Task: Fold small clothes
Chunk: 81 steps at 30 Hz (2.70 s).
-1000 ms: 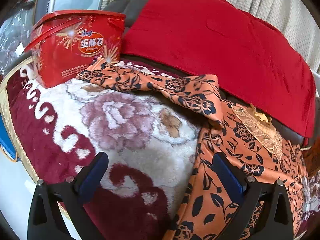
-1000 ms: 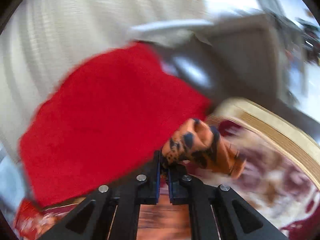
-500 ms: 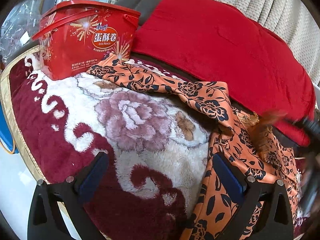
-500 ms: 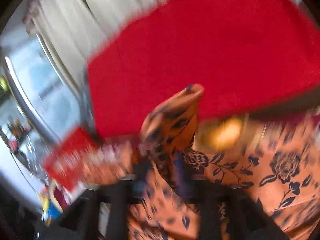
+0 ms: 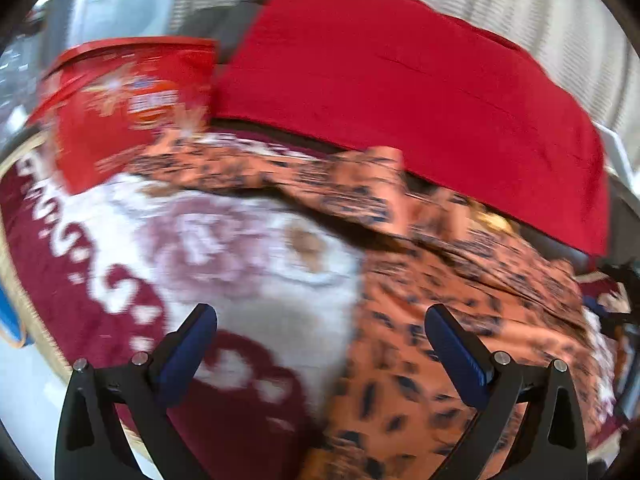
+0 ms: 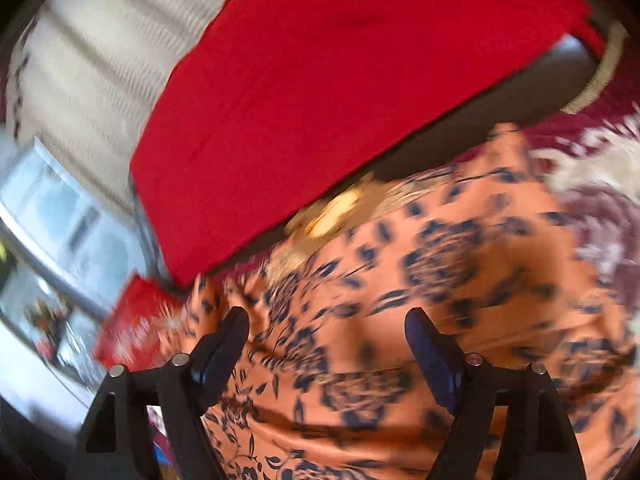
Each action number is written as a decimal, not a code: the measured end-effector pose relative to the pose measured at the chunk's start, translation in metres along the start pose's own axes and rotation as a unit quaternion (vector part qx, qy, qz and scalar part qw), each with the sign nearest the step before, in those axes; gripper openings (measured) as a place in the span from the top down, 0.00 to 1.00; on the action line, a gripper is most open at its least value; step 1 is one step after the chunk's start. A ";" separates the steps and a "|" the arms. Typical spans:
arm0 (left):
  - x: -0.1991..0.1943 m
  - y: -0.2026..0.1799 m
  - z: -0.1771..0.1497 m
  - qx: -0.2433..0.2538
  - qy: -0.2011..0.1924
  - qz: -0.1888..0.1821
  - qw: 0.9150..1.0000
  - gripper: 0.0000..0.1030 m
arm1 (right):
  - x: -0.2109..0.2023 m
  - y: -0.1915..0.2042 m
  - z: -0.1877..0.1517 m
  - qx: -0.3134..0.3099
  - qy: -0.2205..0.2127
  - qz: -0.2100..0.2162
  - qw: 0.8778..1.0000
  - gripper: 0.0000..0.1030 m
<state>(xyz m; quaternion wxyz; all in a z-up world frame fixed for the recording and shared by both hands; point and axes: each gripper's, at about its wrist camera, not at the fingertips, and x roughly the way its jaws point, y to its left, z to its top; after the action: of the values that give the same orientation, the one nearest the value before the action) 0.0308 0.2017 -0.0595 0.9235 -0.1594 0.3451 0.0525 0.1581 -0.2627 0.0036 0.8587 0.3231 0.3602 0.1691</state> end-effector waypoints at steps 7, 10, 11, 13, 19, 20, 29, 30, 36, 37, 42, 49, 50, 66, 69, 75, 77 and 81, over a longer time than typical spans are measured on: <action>0.036 -0.062 0.056 -0.092 0.133 -0.201 0.966 0.00 | -0.028 -0.062 -0.013 0.058 0.010 0.019 0.998 0.19; 0.076 -0.081 0.076 -0.152 0.197 -0.195 0.949 0.00 | -0.030 -0.077 -0.027 0.063 0.011 0.033 0.997 0.20; 0.089 -0.087 0.079 -0.163 0.214 -0.193 0.944 0.00 | -0.028 -0.079 -0.032 0.058 0.011 0.038 0.998 0.20; 0.117 -0.097 0.078 -0.182 0.245 -0.178 0.935 0.00 | -0.030 -0.081 -0.039 0.035 0.001 0.048 0.998 0.20; 0.171 -0.099 0.072 -0.232 0.262 -0.109 0.930 0.17 | -0.039 -0.081 -0.055 -0.031 -0.025 0.078 0.996 0.20; 0.176 -0.100 0.071 -0.232 0.261 -0.107 0.931 0.23 | -0.040 -0.080 -0.055 -0.034 -0.026 0.078 0.996 0.20; 0.191 -0.089 0.067 -0.249 0.235 -0.078 0.936 0.90 | -0.038 -0.079 -0.056 -0.047 -0.030 0.085 0.995 0.20; 0.181 -0.092 0.071 -0.237 0.217 -0.078 0.944 0.92 | -0.039 -0.079 -0.057 -0.047 -0.031 0.085 0.995 0.20; 0.087 -0.140 0.066 -0.085 0.039 -0.049 0.994 0.90 | -0.037 -0.078 -0.061 -0.056 -0.032 0.078 0.995 0.20; 0.090 -0.135 0.055 -0.098 0.040 -0.030 0.994 0.84 | -0.037 -0.078 -0.061 -0.056 -0.033 0.077 0.995 0.20; 0.133 -0.087 0.022 -0.204 0.141 -0.004 0.969 0.36 | -0.038 -0.076 -0.062 -0.059 -0.035 0.075 0.995 0.20; 0.097 -0.072 0.058 -0.179 0.092 -0.013 0.979 0.36 | -0.036 -0.075 -0.064 -0.061 -0.035 0.074 0.995 0.20; 0.096 -0.068 0.059 -0.176 0.095 -0.015 0.980 0.36 | -0.037 -0.075 -0.064 -0.060 -0.035 0.075 0.995 0.20; 0.040 -0.032 0.077 -0.147 0.053 -0.068 0.985 0.28 | -0.037 -0.077 -0.064 -0.061 -0.037 0.075 0.995 0.20; 0.031 0.049 0.090 -0.249 0.020 -0.077 0.965 0.26 | -0.038 -0.077 -0.065 -0.064 -0.039 0.073 0.995 0.20; 0.069 0.193 0.102 -0.438 0.007 -0.110 0.892 0.27 | -0.037 -0.072 -0.067 -0.075 -0.040 0.058 0.995 0.20; 0.079 0.214 0.109 -0.451 0.006 -0.108 0.886 0.27 | -0.036 -0.072 -0.067 -0.078 -0.040 0.055 0.995 0.20; 0.093 0.232 0.117 -0.448 0.009 -0.116 0.886 0.28 | -0.035 -0.070 -0.068 -0.081 -0.041 0.049 0.995 0.20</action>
<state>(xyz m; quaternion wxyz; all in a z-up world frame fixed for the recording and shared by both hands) 0.1259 0.4585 -0.0973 0.7498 -0.5959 0.2723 0.0925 0.0884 -0.3032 -0.0622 0.8870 0.2762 0.2930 0.2261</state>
